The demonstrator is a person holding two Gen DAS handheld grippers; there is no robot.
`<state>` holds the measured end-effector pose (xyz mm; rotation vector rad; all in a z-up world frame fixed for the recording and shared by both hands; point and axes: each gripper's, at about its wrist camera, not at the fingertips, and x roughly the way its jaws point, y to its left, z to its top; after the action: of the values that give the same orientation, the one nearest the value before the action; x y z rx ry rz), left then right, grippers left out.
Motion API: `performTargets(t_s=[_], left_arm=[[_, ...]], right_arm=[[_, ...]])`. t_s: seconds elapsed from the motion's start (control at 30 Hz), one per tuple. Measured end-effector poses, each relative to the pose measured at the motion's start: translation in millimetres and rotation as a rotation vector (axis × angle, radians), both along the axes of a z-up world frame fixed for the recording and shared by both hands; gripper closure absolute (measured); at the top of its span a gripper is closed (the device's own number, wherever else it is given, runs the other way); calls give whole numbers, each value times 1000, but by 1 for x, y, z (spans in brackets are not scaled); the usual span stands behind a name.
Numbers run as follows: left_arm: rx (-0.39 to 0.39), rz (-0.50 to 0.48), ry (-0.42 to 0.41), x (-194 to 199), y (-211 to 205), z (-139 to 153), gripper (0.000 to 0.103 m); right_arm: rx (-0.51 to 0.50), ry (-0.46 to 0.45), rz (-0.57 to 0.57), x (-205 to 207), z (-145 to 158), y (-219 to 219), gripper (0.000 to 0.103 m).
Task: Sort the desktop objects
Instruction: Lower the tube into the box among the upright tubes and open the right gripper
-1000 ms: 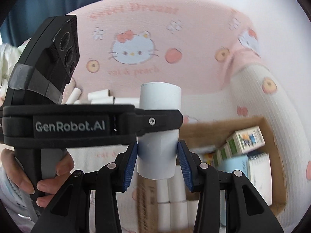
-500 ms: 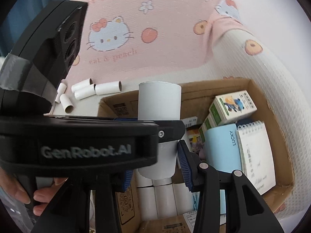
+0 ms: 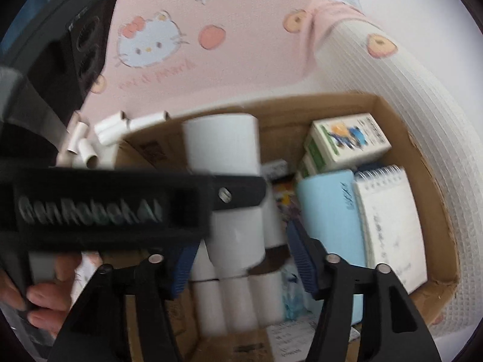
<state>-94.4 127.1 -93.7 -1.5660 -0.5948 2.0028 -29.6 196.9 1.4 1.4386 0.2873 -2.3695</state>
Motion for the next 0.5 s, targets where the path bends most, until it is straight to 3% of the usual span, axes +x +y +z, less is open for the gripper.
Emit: performTargets(t_s=[0.13,0.37,0.5], left_arm=[[-29,-2,-56,-8,10,-11,57],[-75,22,-231,-22,30,-47,57],[-113,77,-265,-26,33,-58,57]], right_arm=[[76,12,-8,7,-1,14,45],[148,34,-48,21,6,40,45],[189,45,-82,26,8,48,45]])
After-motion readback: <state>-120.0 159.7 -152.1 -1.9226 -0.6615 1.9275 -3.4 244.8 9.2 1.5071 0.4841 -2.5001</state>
